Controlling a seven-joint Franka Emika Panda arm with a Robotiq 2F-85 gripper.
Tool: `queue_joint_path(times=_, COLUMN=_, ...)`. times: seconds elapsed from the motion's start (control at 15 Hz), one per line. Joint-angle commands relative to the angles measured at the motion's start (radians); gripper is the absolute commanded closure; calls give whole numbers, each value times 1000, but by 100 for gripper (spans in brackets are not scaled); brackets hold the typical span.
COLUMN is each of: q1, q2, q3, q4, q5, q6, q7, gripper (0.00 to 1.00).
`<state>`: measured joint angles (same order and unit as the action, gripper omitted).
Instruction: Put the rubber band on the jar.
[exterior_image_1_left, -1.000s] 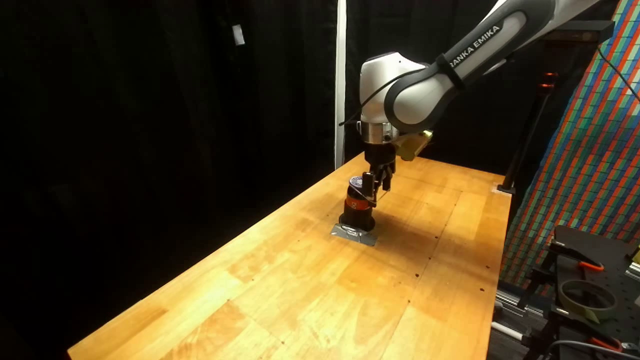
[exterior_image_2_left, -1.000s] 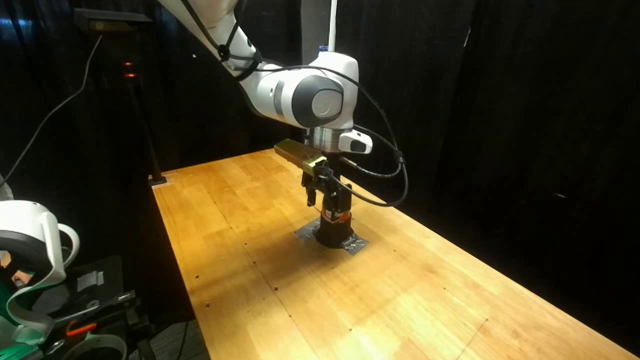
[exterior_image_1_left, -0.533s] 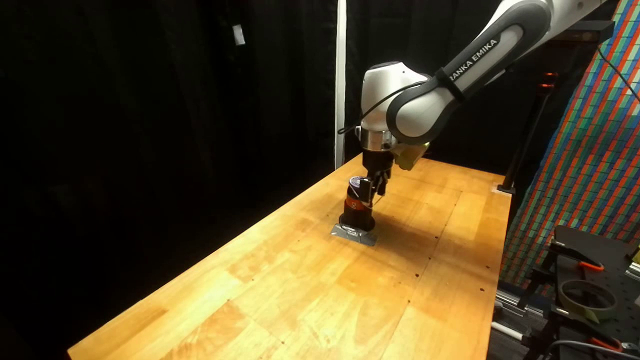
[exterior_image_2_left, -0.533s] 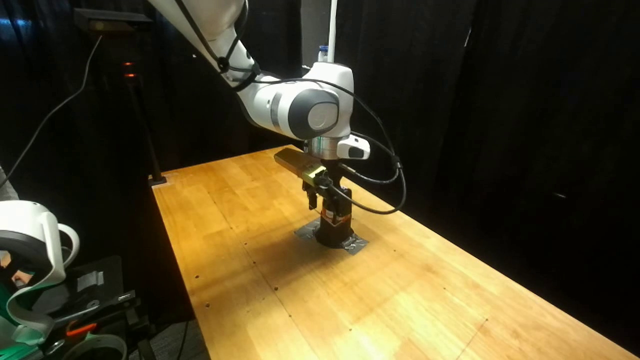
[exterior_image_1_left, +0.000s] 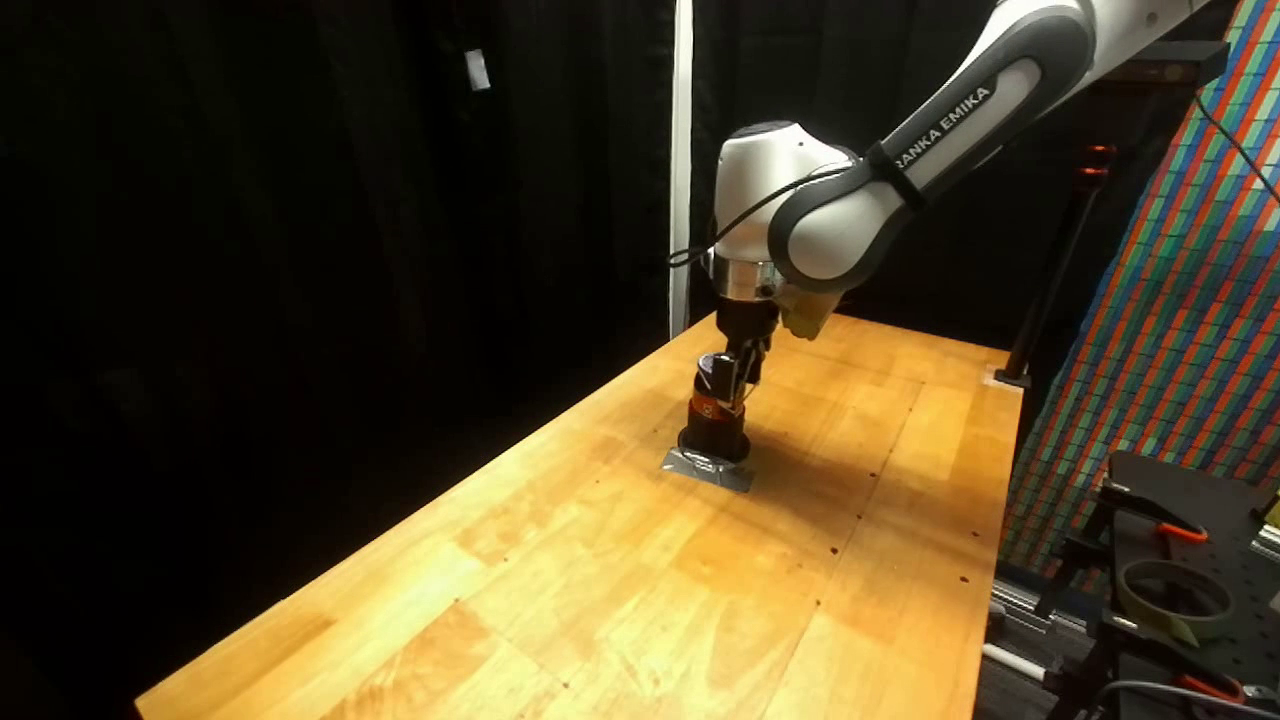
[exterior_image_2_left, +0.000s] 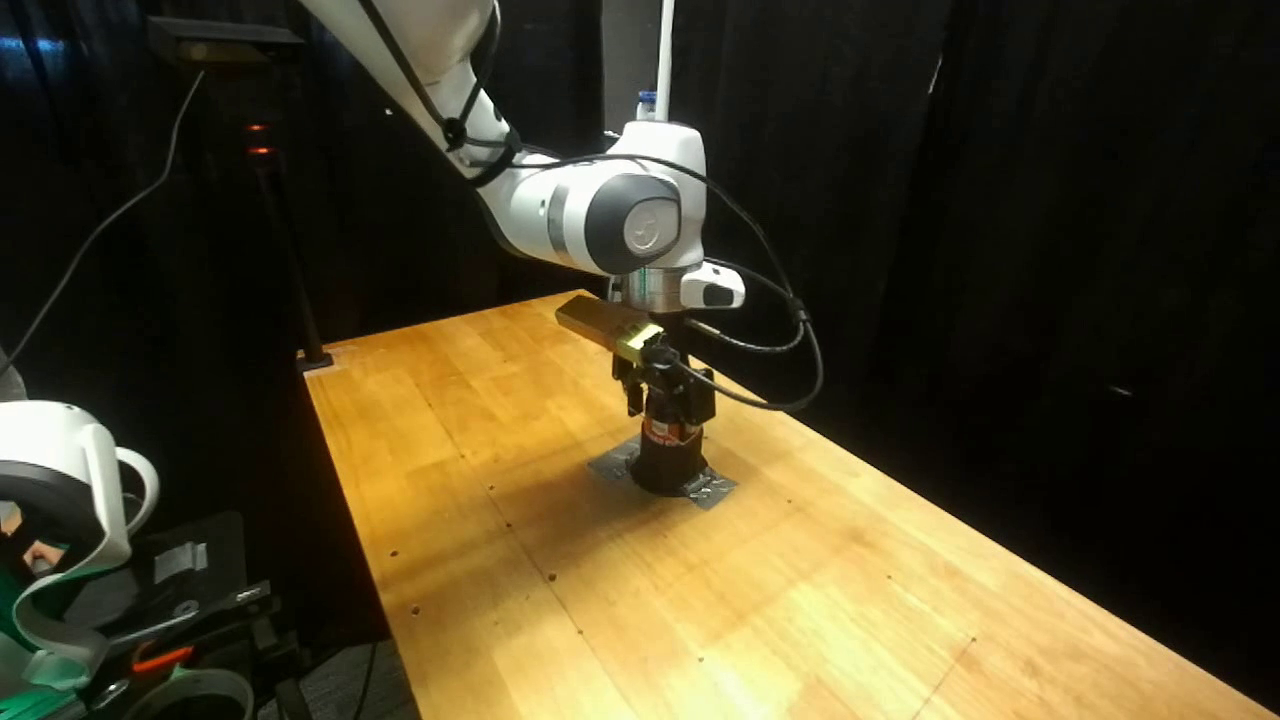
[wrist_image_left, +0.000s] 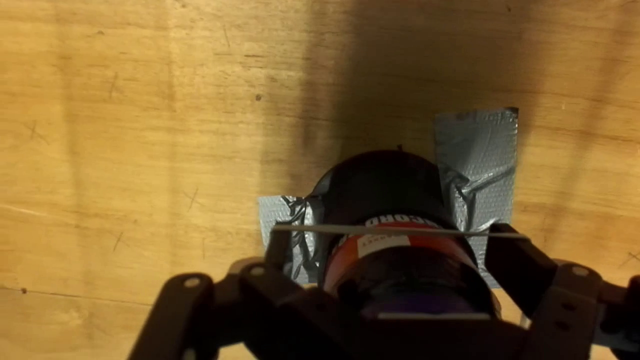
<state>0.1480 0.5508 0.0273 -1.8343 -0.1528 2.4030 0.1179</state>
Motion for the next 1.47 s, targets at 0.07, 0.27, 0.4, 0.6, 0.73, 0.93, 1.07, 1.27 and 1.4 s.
queue_joint_path(times=0.07, q1=37, q2=54, q3=-26, q4=75, q5=-60, q6=-15, q7=11, gripper=0)
queue_joint_path(times=0.27, q1=50, q2=80, q3=-31, q4=110, q5=-80, q6=-14, q7=13, gripper=0)
queue_joint_path(times=0.4, q1=55, q2=87, q3=-33, q4=128, q5=-91, q6=-17, q7=12, gripper=0)
queue_joint_path(times=0.6, q1=53, q2=91, q3=-32, q4=138, q5=-92, q6=-20, q7=6, gripper=0)
queue_joint_path(times=0.73, q1=50, q2=83, q3=-30, q4=130, q5=-89, q6=-11, q7=4, gripper=0)
queue_joint_path(times=0.93, q1=55, q2=83, q3=-33, q4=143, q5=-98, q6=7, q7=8, gripper=0)
queue_joint_path(times=1.07, q1=62, q2=83, q3=-37, q4=151, q5=-106, q6=17, q7=15, gripper=0)
queue_joint_path(times=1.27, q1=70, q2=80, q3=-36, q4=162, q5=-117, q6=11, q7=14, gripper=0)
queue_joint_path(times=1.4, q1=70, q2=69, q3=-34, q4=153, q5=-118, q6=-11, q7=11, gripper=0)
